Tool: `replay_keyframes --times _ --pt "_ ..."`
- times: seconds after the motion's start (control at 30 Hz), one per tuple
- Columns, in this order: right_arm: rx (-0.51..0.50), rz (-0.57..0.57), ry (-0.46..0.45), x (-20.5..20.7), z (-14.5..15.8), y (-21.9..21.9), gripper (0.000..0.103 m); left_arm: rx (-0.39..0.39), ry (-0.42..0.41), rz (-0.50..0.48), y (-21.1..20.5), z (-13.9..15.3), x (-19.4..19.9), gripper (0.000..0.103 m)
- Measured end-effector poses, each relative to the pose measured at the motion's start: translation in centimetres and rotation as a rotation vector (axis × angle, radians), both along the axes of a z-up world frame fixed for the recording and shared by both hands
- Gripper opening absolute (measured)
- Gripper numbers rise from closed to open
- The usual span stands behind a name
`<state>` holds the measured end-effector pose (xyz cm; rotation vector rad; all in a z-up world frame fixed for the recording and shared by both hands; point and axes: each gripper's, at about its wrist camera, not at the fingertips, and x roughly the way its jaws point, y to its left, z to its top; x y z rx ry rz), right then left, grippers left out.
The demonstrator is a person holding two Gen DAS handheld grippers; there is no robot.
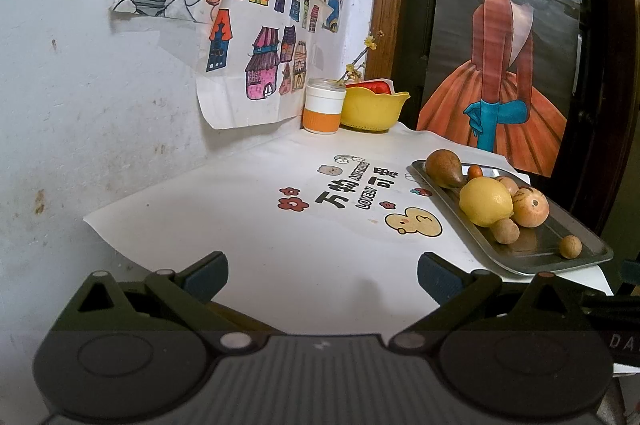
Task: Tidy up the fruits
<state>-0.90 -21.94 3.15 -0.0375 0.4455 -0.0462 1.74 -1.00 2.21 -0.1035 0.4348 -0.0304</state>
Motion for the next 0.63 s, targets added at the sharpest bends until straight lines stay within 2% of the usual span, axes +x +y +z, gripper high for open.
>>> replay_keyframes --times 0.27,0.47,0.63 --pt "0.000 0.000 0.001 -0.1 0.0 0.0 0.102 0.006 -0.005 0.009 -0.2 0.2 -0.4 0.103" --pt "-0.001 0.001 0.002 0.0 -0.1 0.1 0.102 -0.110 0.014 -0.006 1.1 0.3 0.0 0.103" --pt "-0.001 0.002 0.005 -0.2 -0.3 0.3 0.102 -0.104 0.008 0.006 1.2 0.3 0.2 0.103"
